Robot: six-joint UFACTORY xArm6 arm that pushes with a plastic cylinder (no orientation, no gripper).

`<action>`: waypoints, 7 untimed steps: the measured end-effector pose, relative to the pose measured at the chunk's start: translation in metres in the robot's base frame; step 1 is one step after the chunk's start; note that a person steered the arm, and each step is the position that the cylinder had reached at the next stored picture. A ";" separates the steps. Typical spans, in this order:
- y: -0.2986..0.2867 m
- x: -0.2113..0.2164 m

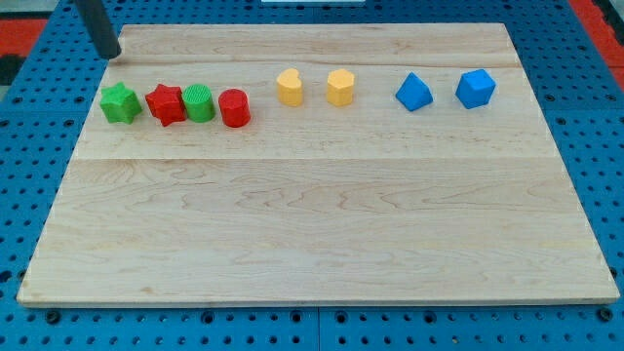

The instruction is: Push green circle in between yellow hexagon and blue triangle

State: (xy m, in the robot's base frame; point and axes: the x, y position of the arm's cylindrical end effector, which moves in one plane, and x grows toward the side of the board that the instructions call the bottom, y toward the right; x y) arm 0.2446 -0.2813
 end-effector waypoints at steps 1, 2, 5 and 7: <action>0.006 -0.025; 0.045 -0.052; 0.095 -0.053; 0.143 0.006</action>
State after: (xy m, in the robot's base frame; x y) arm 0.2505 -0.1379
